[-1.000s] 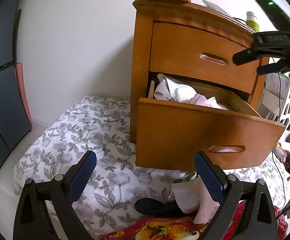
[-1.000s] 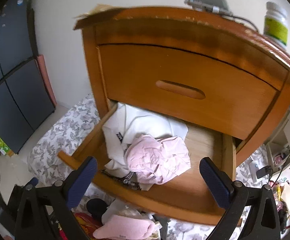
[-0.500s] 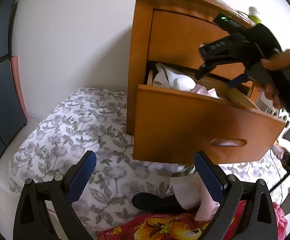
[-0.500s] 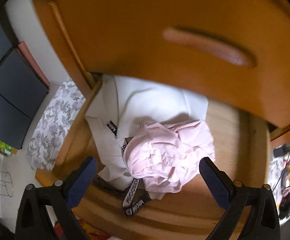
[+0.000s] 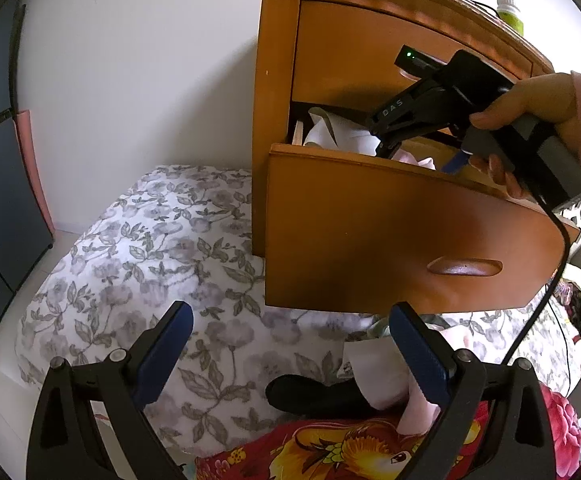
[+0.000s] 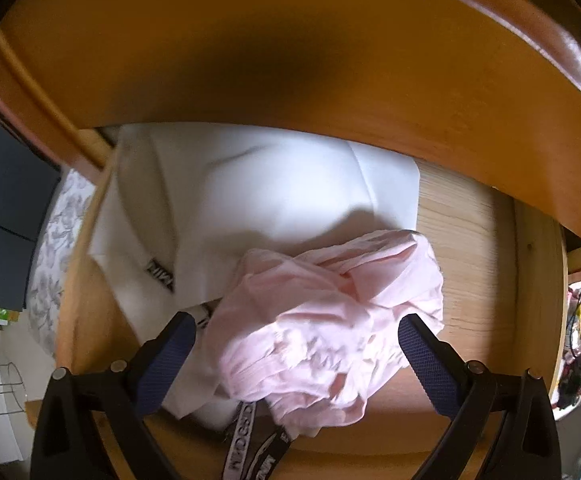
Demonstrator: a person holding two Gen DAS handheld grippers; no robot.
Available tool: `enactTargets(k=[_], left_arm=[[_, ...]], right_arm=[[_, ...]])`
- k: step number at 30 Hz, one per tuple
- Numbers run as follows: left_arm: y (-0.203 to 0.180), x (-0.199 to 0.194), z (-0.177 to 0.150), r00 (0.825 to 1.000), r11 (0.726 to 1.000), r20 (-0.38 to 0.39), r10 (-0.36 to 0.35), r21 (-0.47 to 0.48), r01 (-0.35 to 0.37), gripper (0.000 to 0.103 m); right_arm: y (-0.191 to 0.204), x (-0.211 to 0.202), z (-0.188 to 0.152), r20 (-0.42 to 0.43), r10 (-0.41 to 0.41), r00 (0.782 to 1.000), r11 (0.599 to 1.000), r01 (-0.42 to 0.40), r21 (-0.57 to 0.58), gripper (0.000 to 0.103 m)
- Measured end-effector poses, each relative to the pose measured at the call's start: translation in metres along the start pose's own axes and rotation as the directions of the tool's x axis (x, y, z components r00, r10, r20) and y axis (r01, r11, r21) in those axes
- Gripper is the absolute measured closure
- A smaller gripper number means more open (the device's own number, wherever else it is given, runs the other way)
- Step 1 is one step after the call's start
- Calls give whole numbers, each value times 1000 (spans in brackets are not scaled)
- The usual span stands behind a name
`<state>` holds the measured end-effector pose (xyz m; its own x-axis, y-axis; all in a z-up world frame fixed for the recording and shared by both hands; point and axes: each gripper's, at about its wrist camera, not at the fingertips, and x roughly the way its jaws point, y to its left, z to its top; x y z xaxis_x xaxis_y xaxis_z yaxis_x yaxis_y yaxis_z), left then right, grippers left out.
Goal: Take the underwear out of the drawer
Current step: 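Close the right gripper on the crumpled pink garment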
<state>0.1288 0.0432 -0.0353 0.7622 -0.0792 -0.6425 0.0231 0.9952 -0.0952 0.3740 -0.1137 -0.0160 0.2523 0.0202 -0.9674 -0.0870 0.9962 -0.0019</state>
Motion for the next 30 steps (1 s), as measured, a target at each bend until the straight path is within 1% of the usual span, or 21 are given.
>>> enactTargets(k=[3,5,7,9,11,12,16,18,22,24,26,30], left_arm=[[-1,2,-1,1000,1000,-9,-2,7,2,4],[-1,2,-1,1000,1000,-11,-4,7,4,4],[-1,2,-1,1000,1000,-12,-3,7,4,4],[-1,2,-1,1000,1000,-15,-4,5,4,4],[-1,2,-2,1000,1000,-17,-5,5,5,4],[0,3,-2,1000,1000,-20,-6,4,6,4],[0,4,-3,1000,1000,-28,-7,3,7,4],[0,4,-3,999,1000,-31,-7,1,7,4],[1,5,-3,999,1000,-32,-7,1,8,4],[1,5,-3,999,1000,-35,-7,2,7,4],[0,6,-3,999,1000,-39,-6,4,6,4],[0,7,-4,999,1000,-42,-4,4,4,4]], right_arm=[[-3,8,4,-14,-6,1000,1000,6,16,9],[-4,12,5,-32,-5,999,1000,5,25,16],[-3,14,8,-35,-4,999,1000,4,22,19],[-4,17,9,-38,-15,999,1000,15,14,26],[-5,18,9,-48,-17,999,1000,18,25,35],[-6,18,8,-50,-16,999,999,18,28,37],[-9,19,9,-38,-48,998,999,49,8,42],[-10,19,8,-34,-64,997,998,64,6,49],[-17,18,8,-32,-56,998,998,57,30,60],[-19,17,6,-28,-57,998,998,58,31,63],[-20,13,5,-21,-57,998,998,58,31,70],[-23,5,3,-2,-55,998,998,55,38,79]])
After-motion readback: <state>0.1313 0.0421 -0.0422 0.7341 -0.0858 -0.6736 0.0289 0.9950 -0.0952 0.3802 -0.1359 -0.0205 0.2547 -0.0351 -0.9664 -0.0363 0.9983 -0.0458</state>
